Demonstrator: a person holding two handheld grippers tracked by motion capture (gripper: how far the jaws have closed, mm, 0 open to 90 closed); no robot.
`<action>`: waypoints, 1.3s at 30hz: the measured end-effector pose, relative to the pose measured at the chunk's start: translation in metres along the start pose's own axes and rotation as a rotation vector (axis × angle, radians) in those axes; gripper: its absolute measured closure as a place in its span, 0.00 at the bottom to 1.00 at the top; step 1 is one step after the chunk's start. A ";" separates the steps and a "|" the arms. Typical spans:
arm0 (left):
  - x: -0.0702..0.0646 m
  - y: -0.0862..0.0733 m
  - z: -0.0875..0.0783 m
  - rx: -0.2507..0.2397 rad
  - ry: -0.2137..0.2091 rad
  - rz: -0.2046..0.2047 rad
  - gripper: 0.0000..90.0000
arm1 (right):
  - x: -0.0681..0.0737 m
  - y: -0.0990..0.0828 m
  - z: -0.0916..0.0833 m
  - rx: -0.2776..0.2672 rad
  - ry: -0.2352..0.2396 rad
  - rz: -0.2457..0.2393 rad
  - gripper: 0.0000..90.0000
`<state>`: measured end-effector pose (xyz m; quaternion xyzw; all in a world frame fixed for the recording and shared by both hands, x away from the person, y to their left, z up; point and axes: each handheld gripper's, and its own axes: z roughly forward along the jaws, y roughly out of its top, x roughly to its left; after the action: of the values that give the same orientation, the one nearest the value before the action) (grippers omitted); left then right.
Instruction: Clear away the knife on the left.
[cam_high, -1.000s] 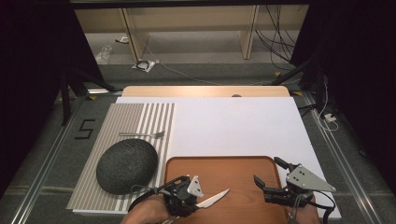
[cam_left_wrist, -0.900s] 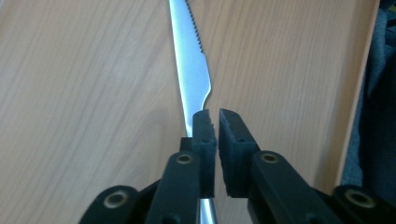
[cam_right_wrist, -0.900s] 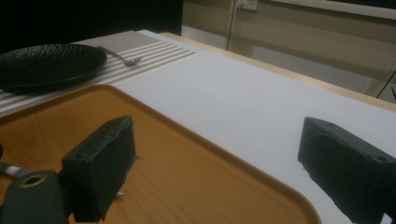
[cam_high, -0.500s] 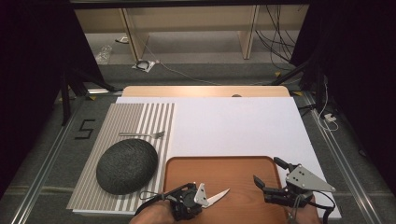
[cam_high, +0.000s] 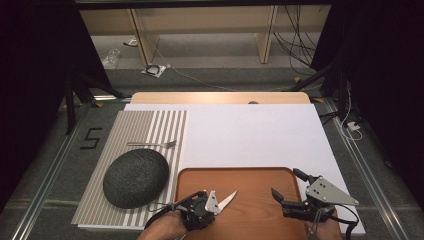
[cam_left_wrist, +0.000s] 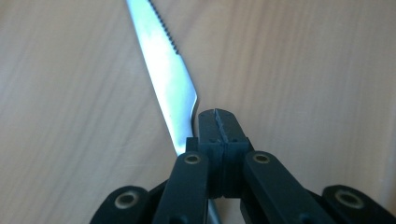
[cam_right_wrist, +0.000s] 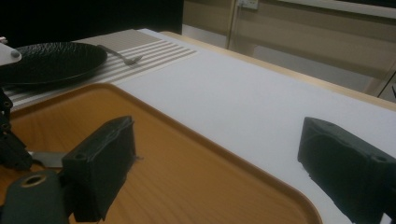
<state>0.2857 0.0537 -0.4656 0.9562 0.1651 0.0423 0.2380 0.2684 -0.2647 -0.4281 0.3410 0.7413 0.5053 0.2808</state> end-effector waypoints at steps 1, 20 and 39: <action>0.002 -0.001 0.000 -0.006 0.006 -0.006 0.99 | 0.000 0.000 0.000 -0.002 0.000 0.000 0.14; 0.022 -0.011 -0.001 -0.062 0.117 -0.068 1.00 | 0.000 0.000 0.000 0.000 0.002 -0.002 0.14; 0.032 -0.017 -0.003 -0.061 0.150 -0.082 1.00 | 0.000 0.000 -0.001 -0.001 0.002 -0.003 0.14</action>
<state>0.3100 0.0800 -0.4705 0.9352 0.2200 0.1091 0.2553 0.2680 -0.2650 -0.4278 0.3394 0.7417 0.5056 0.2811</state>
